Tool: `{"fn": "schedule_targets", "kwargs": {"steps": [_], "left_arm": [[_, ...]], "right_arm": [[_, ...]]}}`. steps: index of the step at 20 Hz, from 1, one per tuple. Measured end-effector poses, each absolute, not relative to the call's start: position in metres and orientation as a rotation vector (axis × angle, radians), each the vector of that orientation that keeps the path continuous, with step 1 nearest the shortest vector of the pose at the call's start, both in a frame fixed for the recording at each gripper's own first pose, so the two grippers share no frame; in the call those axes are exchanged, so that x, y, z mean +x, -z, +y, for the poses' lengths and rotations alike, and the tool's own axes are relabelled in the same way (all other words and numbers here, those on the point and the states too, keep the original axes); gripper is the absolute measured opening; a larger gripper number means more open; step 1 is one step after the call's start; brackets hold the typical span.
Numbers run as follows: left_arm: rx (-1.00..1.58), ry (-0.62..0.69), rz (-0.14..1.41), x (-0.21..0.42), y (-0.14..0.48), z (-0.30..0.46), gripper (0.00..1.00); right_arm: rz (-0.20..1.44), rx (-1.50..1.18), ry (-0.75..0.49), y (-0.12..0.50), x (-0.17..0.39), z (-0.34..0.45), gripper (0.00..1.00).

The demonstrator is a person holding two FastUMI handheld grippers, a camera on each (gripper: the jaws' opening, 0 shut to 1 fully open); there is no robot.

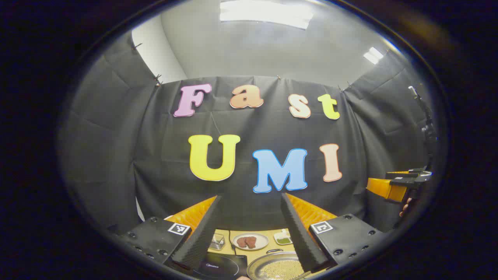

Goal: First push the handle of the pot to place it horizontally, then grasp the pot with both hands and set it on the induction cooktop.

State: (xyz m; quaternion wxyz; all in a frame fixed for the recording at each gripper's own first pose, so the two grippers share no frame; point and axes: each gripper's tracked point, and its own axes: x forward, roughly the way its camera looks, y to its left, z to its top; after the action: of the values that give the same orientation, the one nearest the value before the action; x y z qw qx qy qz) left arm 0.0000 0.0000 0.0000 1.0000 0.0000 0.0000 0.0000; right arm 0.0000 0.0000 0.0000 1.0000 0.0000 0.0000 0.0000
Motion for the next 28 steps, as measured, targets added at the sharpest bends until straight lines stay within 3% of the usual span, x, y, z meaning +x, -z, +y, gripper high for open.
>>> {"fn": "schedule_targets", "kwargs": {"steps": [8, 20, 27, 28], "left_arm": [[0.016, 0.069, 0.012, -0.006, 0.012, 0.009, 0.97], [0.036, -0.010, -0.018, 0.005, 0.010, 0.015, 0.95], [0.027, 0.010, 0.021, 0.007, 0.031, -0.001, 0.94], [0.023, 0.011, 0.031, 0.006, 0.035, 0.001, 0.99]], "right_arm": [[0.077, 0.014, 0.028, 0.031, -0.012, 0.020, 0.97], [0.118, 0.005, -0.054, 0.051, 0.012, 0.027, 0.97], [0.279, 0.016, -0.111, 0.109, 0.005, 0.042, 0.94], [0.306, 0.013, -0.123, 0.119, 0.001, 0.047, 0.97]]}}
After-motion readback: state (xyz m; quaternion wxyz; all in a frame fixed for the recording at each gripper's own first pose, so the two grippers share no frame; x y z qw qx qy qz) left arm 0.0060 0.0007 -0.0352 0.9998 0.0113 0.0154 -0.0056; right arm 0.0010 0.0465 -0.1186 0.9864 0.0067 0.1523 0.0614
